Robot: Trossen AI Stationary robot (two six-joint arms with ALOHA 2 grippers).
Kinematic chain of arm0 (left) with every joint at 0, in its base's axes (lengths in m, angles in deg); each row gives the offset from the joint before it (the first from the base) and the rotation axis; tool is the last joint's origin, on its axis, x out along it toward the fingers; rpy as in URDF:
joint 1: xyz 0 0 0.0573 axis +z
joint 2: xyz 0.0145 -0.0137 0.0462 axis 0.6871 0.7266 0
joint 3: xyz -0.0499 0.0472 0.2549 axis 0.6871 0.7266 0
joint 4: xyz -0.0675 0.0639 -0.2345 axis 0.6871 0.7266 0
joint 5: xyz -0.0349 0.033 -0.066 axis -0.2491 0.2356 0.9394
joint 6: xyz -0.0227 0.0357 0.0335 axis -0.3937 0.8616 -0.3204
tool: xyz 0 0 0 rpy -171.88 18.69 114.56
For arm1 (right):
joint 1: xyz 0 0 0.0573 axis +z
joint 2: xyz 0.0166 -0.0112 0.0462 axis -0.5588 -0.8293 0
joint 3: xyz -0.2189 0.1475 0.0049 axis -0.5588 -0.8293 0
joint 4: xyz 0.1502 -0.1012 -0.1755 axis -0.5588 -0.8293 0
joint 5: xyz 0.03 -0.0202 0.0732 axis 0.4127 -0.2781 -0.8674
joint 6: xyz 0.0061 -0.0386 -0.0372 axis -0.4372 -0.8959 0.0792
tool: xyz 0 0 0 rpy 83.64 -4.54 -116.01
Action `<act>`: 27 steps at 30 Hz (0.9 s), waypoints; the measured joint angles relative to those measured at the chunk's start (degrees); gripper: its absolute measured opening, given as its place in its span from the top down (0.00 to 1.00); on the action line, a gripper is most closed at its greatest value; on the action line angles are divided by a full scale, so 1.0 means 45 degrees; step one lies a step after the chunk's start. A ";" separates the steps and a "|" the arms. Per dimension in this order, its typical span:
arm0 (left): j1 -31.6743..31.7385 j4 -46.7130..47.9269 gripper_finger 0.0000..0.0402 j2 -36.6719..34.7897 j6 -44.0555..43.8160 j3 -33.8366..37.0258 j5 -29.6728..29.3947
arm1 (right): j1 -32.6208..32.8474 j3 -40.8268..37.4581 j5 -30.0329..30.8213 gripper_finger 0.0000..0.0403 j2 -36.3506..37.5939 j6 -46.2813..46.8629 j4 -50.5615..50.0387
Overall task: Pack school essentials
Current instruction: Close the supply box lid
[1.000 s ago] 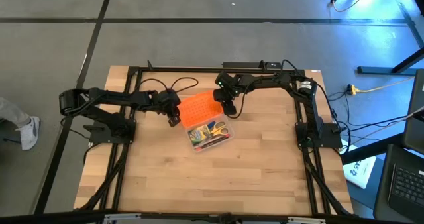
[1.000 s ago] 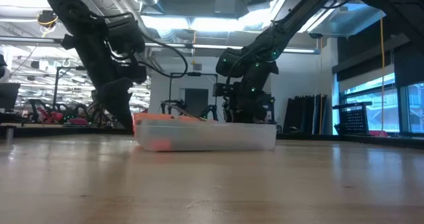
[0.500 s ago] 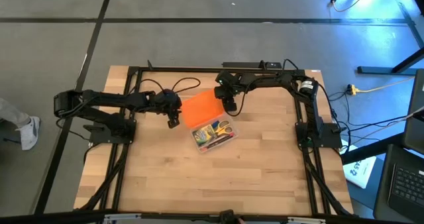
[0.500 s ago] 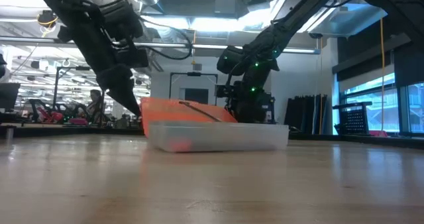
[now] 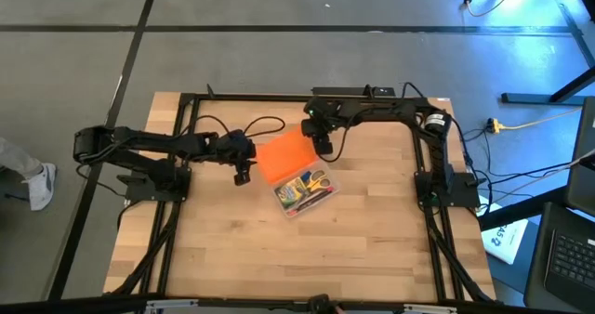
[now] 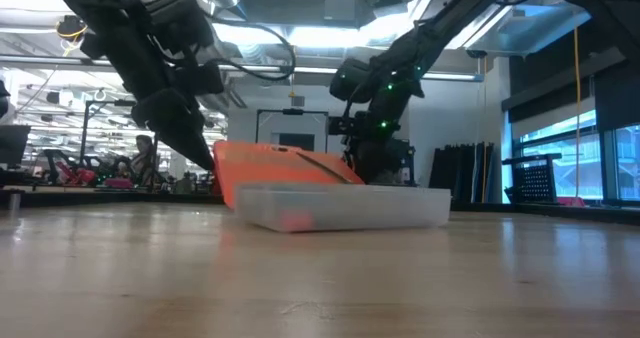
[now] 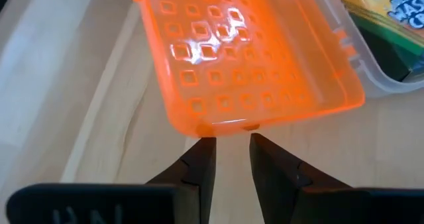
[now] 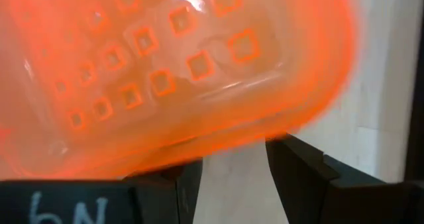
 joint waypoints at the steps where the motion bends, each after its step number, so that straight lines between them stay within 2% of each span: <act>1: -0.0021 -0.0008 0.79 -0.0042 0.0007 0.0000 0.0000 | 0.0000 0.0000 -0.0001 0.59 0.0056 -0.0004 -0.0033; 15: -0.0072 -0.0271 0.79 -0.1219 0.0345 0.0019 -0.0046 | 0.0000 0.0005 -0.0110 0.59 0.0929 -0.0189 -0.0612; 27: -0.0394 -0.0887 0.79 -0.1246 0.1243 0.0019 0.0044 | -0.0024 0.0006 -0.0123 0.59 0.2103 -0.0145 -0.1212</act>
